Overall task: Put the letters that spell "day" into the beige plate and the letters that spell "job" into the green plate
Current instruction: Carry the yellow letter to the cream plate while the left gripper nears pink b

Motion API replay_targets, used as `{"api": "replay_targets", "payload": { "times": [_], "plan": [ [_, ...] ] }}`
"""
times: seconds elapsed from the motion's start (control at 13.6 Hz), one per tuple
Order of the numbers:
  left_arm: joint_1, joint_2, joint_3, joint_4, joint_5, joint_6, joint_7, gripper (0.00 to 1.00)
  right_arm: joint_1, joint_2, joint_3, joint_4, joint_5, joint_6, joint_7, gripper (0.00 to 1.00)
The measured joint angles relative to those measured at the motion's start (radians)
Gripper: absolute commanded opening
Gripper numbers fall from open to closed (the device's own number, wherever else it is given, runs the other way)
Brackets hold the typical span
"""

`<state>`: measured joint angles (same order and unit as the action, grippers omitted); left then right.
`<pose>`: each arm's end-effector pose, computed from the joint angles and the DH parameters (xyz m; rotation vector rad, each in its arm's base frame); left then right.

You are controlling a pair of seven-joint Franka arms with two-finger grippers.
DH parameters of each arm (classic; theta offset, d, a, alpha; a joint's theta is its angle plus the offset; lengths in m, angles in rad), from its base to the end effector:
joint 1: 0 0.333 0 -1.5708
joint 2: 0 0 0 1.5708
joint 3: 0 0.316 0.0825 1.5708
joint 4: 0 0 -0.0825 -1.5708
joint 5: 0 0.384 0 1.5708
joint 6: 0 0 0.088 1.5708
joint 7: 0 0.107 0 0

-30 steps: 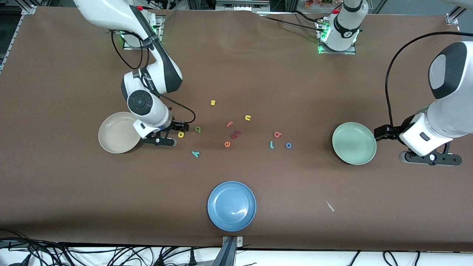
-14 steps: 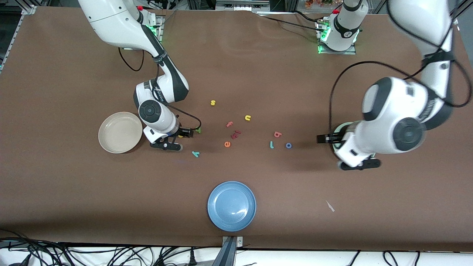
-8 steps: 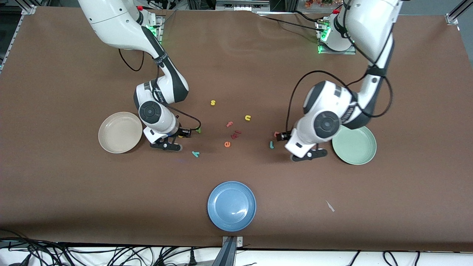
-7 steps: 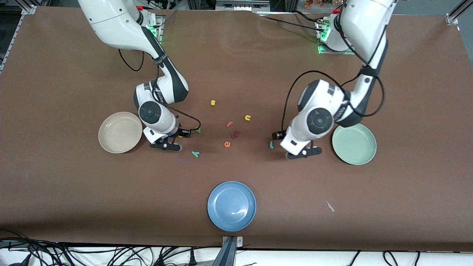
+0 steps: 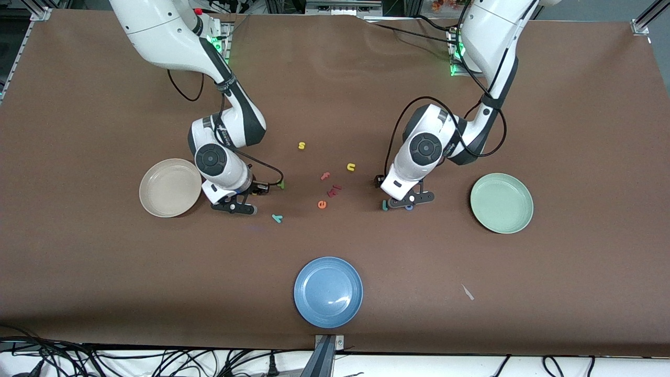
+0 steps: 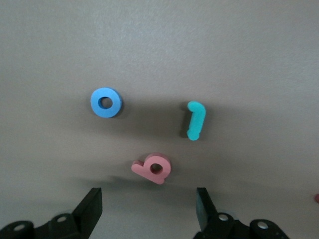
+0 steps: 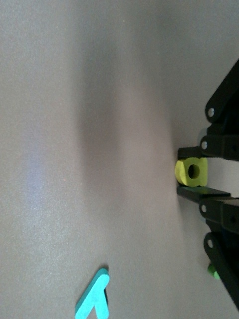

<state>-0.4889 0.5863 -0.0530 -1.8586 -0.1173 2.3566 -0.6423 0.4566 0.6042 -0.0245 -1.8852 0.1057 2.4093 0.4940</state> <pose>0.5411 -0.3258 0.1952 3.0790 0.3006 -0.2077 0.5673 0.2629 0.1775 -3.1182 0.2179 0.1484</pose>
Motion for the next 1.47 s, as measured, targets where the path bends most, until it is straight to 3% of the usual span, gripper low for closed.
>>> {"api": "replay_targets", "payload": {
  "times": [0.29,0.44,0.73,0.95,1.25,1.32,1.4,1.47],
  "plan": [
    [0.0,0.015,0.001,-0.001,0.0,0.028,0.001,0.72,-0.001,0.0,-0.001,0.007,0.012,-0.008,0.0,0.09],
    [0.0,0.025,0.0,-0.001,0.0,0.047,0.002,0.71,-0.012,-0.003,-0.004,0.049,0.013,-0.089,-0.015,0.09],
    [-0.001,0.042,0.0,0.007,0.0,0.064,0.004,0.68,-0.035,-0.083,-0.08,0.064,0.016,-0.237,-0.205,0.09],
    [0.0,0.042,0.003,0.008,0.0,0.064,0.022,0.67,-0.039,-0.175,-0.149,-0.036,0.015,-0.232,-0.355,0.1],
    [0.0,0.042,0.009,0.011,0.0,0.064,0.053,0.67,-0.042,-0.271,-0.26,-0.216,0.015,-0.111,-0.599,0.11],
    [0.0,0.042,0.009,0.011,0.0,0.064,0.059,0.67,-0.043,-0.273,-0.284,-0.246,0.015,-0.069,-0.653,0.24],
    [0.0,0.042,0.009,0.013,0.0,0.064,0.063,0.67,-0.045,-0.269,-0.301,-0.27,0.015,-0.031,-0.704,0.55],
    [0.0,0.042,0.009,0.014,0.0,0.064,0.065,0.64,-0.048,-0.262,-0.31,-0.284,0.015,-0.007,-0.75,0.99]
  ]
}}
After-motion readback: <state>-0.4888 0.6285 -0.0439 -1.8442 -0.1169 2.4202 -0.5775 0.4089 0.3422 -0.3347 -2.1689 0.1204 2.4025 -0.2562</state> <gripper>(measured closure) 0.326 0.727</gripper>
